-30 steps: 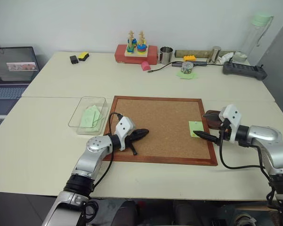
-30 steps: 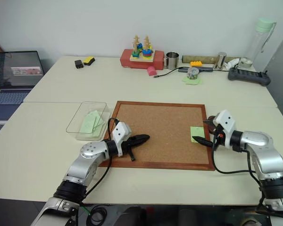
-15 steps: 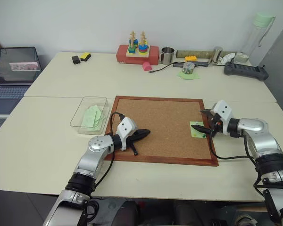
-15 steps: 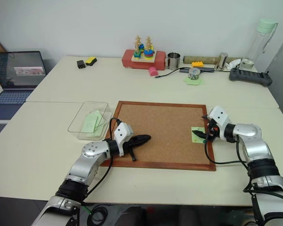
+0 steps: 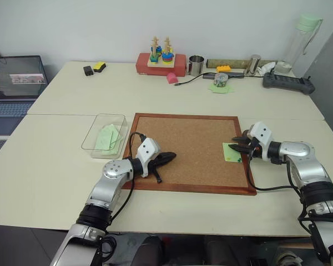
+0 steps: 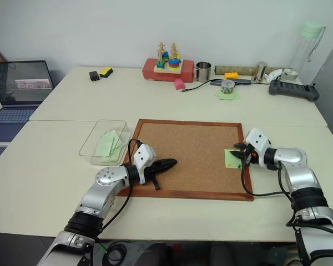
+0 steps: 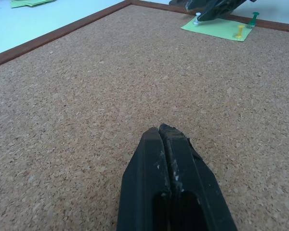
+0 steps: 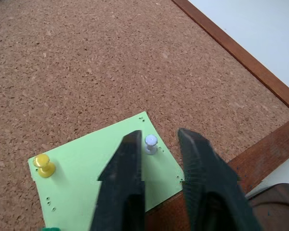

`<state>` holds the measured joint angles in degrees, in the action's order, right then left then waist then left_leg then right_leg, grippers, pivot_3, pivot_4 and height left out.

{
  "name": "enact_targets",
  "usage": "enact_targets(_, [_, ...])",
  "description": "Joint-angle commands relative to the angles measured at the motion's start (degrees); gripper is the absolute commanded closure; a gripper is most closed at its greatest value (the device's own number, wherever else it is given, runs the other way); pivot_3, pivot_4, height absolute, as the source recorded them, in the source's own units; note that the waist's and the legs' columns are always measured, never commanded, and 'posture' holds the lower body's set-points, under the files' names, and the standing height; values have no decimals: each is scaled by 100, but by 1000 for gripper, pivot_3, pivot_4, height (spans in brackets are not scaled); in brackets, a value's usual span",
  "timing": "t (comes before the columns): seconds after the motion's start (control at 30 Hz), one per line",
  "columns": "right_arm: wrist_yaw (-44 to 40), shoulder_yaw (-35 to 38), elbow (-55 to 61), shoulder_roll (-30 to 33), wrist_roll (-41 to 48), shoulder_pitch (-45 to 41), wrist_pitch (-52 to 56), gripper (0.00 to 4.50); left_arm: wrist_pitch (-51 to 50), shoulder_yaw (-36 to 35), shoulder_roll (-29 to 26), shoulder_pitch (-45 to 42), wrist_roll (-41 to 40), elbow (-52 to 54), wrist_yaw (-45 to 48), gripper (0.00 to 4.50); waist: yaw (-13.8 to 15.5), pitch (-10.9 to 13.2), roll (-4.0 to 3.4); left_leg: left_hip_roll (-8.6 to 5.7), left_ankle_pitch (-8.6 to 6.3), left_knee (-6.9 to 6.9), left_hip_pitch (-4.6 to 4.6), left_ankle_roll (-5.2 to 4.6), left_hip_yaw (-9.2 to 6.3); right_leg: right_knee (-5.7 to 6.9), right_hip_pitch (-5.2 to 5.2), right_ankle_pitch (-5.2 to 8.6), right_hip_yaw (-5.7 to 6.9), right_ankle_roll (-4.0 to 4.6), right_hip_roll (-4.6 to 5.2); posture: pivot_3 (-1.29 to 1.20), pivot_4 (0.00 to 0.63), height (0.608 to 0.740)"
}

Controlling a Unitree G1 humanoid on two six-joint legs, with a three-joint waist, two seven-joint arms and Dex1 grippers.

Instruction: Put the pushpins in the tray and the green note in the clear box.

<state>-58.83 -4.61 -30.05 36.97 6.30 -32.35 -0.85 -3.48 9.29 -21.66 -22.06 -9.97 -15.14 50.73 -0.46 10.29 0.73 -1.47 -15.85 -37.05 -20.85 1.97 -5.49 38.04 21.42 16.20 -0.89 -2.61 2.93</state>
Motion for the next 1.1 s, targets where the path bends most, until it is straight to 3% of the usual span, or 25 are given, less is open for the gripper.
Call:
enact_targets(0.03, [-54,60,137,-2,21,-15,-90,4358,-153,73,-29,95,105,-132,21,4500,0,0,0,0,0,0,0,0,0,0,0,0,0,0,0,0,150,740])
enact_targets(1.1, [-51,491,1450,-49,570,307,445,4466,-473,323,15,206,620,-316,-451,4500,-11,-44,-68,-1,10,-2,11,-9,2,3,-10,-3,-4,-4,-2,0,150,740])
